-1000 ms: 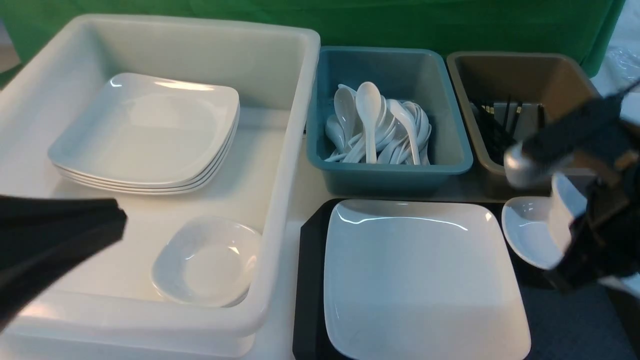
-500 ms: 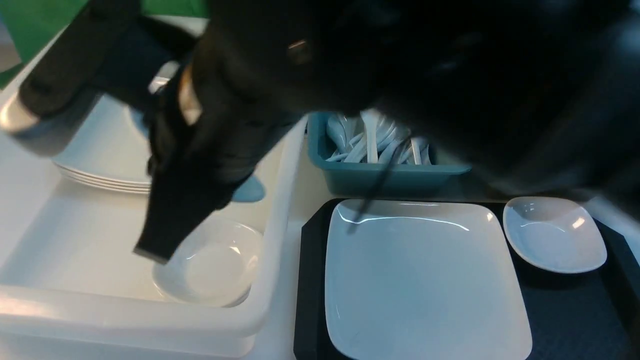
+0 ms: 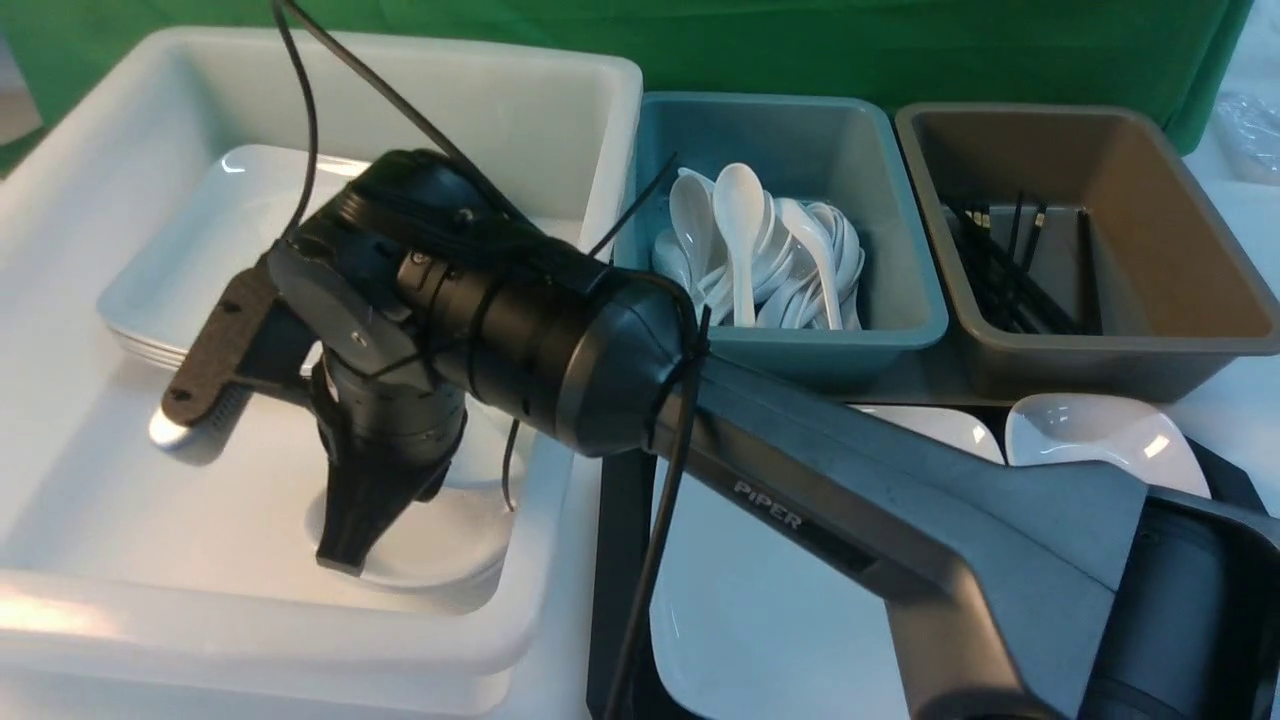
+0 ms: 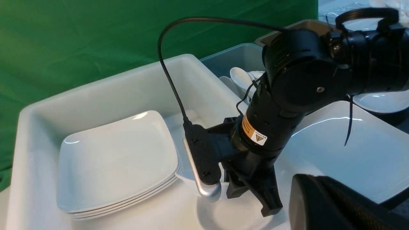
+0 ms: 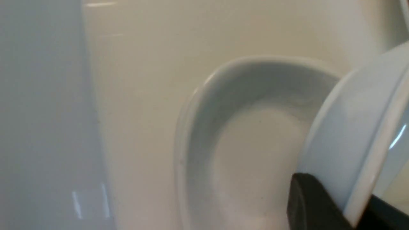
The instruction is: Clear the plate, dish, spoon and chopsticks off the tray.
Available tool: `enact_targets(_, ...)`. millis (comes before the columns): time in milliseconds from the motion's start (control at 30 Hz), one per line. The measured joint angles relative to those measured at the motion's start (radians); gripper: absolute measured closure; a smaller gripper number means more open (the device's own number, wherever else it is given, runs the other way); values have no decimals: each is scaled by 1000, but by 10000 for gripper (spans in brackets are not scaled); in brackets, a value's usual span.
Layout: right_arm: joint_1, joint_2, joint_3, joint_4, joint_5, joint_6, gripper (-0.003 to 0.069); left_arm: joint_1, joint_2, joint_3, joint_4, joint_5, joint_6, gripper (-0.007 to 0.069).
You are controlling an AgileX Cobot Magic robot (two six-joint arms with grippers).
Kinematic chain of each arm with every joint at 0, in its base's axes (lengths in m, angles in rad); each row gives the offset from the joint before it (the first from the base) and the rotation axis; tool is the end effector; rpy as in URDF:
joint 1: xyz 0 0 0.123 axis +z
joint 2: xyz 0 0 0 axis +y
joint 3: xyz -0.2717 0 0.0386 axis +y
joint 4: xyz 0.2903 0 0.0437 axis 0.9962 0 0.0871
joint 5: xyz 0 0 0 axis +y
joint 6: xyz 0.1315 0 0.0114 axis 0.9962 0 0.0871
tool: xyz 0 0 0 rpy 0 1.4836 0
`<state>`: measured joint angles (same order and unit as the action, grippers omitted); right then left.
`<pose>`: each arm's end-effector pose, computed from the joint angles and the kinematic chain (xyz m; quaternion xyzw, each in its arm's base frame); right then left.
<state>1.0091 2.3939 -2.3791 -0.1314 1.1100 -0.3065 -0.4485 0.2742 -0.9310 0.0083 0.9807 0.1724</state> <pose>0.3238 0.4854 0.2061 -0.5985 0.7540 0.0300 0.2690 0.0729 -0.0340 0.4145 0.2397 0.7482 -0.0810 0.6133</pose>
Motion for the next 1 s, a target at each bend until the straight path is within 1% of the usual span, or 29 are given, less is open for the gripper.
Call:
enact_targets(67, -2, 2, -2, 0, 1, 0, 589, 0, 0, 0, 0, -6, 3, 615)
enact_targets(133, -2, 2, -3, 7, 5, 0, 568, 0, 0, 0, 0, -10, 3, 615)
enact_targets(233, 0, 4, -3, 28, 19, 0, 470, 0, 0, 0, -1, -10, 4, 615)
enact_targets(333, 9, 4, -3, 42, 41, 0, 323, 0, 0, 0, -8, -10, 4, 615)
enact_targets(433, 17, -4, -3, 40, 46, 0, 261, 0, 0, 0, -8, -10, 4, 615)
enact_targets(567, 31, -49, -3, 43, 55, 18, 218, 0, 0, 0, -19, -11, 4, 615)
enact_targets(733, 42, -153, -3, 47, 57, 71, 152, 0, 0, 0, -28, -17, 6, 615)
enact_targets(800, 42, -214, -3, 48, 57, 99, 160, 0, 0, 0, -35, -25, 7, 615)
enact_targets(867, 42, -289, 13, 26, 57, 131, 214, 0, 0, 0, -51, -36, 11, 615)
enact_targets(967, 24, -459, 142, -50, 57, 159, 392, 0, 1, 0, -90, -52, 42, 615)
enact_targets(1000, -7, -549, 246, -78, 57, 178, 468, 0, 5, 0, -114, -54, 61, 615)
